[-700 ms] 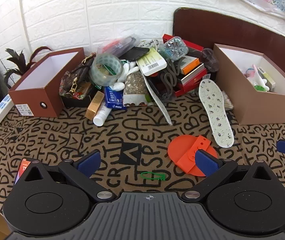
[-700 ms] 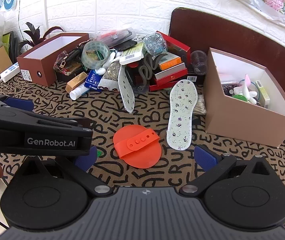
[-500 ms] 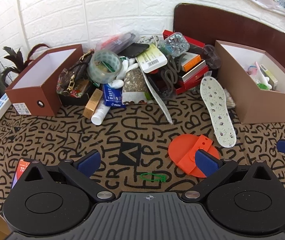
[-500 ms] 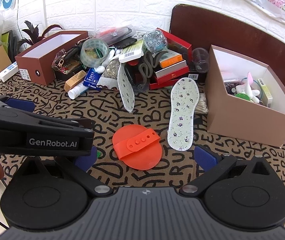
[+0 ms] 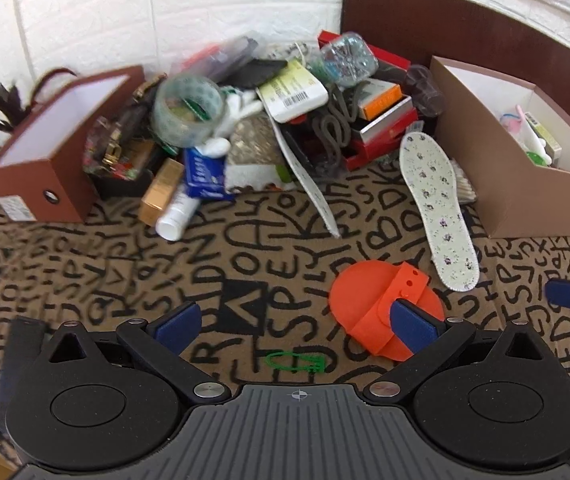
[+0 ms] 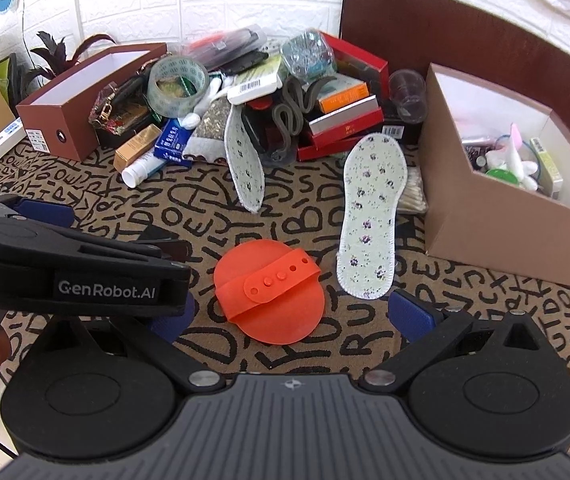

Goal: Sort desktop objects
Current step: 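Move the left tool toward the orange round brush on the cloth, then close the left tool fingers on the orange brush and lift it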

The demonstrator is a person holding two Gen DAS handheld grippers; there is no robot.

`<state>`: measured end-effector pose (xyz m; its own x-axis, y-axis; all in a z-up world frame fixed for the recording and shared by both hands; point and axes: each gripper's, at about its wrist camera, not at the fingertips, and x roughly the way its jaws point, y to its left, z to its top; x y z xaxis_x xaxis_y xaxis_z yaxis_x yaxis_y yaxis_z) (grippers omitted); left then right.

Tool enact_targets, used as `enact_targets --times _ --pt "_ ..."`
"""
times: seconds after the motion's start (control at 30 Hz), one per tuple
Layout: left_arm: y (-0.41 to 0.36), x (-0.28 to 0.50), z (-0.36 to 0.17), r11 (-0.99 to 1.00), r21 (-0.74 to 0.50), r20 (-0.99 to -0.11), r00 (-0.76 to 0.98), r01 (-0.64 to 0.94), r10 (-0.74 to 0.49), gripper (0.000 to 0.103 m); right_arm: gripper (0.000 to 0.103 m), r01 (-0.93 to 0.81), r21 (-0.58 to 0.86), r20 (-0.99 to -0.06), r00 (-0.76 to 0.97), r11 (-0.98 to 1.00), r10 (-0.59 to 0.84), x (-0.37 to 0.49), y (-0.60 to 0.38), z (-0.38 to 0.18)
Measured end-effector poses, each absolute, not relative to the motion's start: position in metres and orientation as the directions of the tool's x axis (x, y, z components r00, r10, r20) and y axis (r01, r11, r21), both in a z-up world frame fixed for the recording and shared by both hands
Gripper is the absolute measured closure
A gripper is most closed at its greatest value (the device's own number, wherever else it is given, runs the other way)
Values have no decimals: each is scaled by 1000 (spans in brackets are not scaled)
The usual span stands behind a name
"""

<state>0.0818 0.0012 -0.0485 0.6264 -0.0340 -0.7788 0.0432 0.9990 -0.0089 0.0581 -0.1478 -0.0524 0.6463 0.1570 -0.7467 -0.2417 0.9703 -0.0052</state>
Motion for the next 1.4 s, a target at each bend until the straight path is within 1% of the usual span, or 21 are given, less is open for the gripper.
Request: enact_targets --times 0.13,0.23,0.3,0.37,0.43,0.6,0.63,0.7,0.73,0.87,0.97,1.03,1.17,1.23,1.3,1.37,1.4 --pt "-1 93 -71 999 -5 -804 594 53 -36 0 0 -277 -29 -774 614 960 154 66 -150 -76" --pt "-4 99 -89 996 -25 -822 566 89 -71 0 0 -294 -49 -799 586 955 140 72 -153 -97" --pt "-7 103 -97 991 -40 -824 557 127 -104 0 0 -309 -28 -805 571 951 161 76 -155 -107" --pt "-11 108 -104 986 -45 -824 553 161 -128 2 0 -321 6 -807 558 947 194 81 -158 -115" --pt "-14 115 -110 979 -56 -830 537 194 -154 9 0 -328 33 -807 549 944 219 85 -160 -121" --pt "-18 130 -121 958 -133 -848 471 255 -243 20 1 -364 96 -793 535 926 292 95 -163 -130" --pt "-18 133 -123 954 -145 -850 460 263 -256 20 2 -367 103 -793 531 924 300 97 -163 -132" --pt "-19 140 -127 949 -170 -853 443 267 -278 19 4 -375 106 -791 529 921 306 102 -163 -135" --pt "-19 141 -127 947 -175 -850 444 269 -283 15 5 -376 105 -792 528 921 306 104 -162 -136" --pt "-22 150 -132 944 -173 -848 446 281 -288 11 5 -386 97 -783 539 917 310 110 -160 -141" --pt "-27 153 -133 942 -157 -850 446 297 -282 13 7 -398 88 -775 549 913 314 111 -156 -142" --pt "-28 153 -133 937 -157 -846 447 311 -291 22 16 -411 87 -764 557 908 325 110 -153 -142" --pt "-26 152 -134 933 -169 -842 445 316 -304 21 17 -417 66 -760 568 906 317 108 -149 -140" --pt "-24 153 -134 931 -195 -840 438 309 -322 16 18 -411 73 -756 572 909 319 108 -150 -140" --pt "-24 155 -134 932 -203 -840 435 301 -324 16 16 -405 72 -757 573 912 314 109 -148 -141" --pt "-26 154 -133 938 -183 -844 442 295 -304 20 16 -400 60 -760 575 914 302 109 -145 -143" --pt "-26 152 -132 942 -166 -847 447 291 -287 29 19 -398 55 -759 579 916 297 108 -145 -142"
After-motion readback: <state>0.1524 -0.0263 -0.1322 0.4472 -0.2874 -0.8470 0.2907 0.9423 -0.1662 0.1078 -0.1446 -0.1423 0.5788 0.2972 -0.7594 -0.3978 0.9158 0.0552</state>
